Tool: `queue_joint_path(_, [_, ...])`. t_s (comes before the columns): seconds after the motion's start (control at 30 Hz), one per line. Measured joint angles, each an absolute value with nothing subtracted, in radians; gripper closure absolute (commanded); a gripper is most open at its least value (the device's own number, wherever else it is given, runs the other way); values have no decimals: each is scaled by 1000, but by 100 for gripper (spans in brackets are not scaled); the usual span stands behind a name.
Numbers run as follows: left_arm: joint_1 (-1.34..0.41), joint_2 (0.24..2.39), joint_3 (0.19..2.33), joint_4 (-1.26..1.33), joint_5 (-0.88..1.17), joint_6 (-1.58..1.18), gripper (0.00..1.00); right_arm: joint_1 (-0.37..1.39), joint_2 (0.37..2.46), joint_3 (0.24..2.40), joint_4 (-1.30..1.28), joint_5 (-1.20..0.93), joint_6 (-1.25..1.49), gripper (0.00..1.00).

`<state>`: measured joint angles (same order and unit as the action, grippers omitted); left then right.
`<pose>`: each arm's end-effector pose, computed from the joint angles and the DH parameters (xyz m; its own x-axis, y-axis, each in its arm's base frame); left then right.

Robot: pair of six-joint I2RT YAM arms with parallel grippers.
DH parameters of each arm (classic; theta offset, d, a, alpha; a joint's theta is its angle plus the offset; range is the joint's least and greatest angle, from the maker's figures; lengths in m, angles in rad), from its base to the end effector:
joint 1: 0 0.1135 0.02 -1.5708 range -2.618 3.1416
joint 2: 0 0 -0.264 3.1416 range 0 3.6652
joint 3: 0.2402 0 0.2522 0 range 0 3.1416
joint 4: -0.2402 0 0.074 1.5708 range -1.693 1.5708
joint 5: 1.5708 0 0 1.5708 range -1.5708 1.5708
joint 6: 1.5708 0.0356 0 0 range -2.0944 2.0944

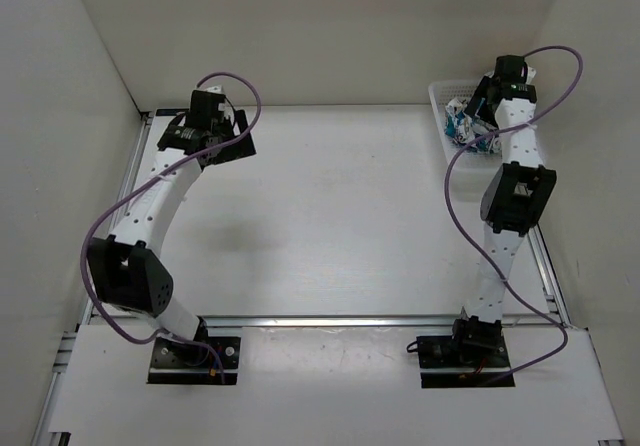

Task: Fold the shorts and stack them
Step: Grab the shorts from the pile

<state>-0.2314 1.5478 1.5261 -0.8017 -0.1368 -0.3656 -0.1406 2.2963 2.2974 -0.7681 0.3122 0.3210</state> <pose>0.3266 -0.0720 0.3520 -0.7157 -0.1952 -0.6706 -0.1273 0.9805 -0.1496 0.5111 -0.0834 0.2964 -0.5409 0.3798 -0.7505 0.5511 0.8340 0.0249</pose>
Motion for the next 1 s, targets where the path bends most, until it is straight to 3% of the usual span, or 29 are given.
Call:
queue_joint_path(0.17, [-231, 1658, 1590, -785, -165, -391, 1, -163, 2458, 2436, -730, 310, 334, 2])
queue_joint_path(0.33, [-231, 1757, 1619, -785, -180, -413, 1, -184, 2562, 2473, -667, 302, 361, 15])
queue_joint_path(0.43, [-233, 1792, 1632, -785, -184, -420, 1, -189, 2606, 2495, -621, 294, 377, 31])
queue_joint_path(0.47, [-233, 1796, 1632, -785, -185, -420, 1, -190, 2616, 2500, -608, 290, 382, 46])
queue_joint_path(0.6, [-235, 1798, 1636, -785, -188, -422, 1, -190, 2627, 2505, -559, 261, 393, 82])
queue_joint_path(0.73, [-241, 1798, 1638, -785, -193, -424, 1, -190, 2627, 2506, -513, 200, 406, 100])
queue_joint_path(1.0, [-253, 1744, 1636, -786, -198, -439, 1, -181, 2447, 2317, -494, 147, 402, 100])
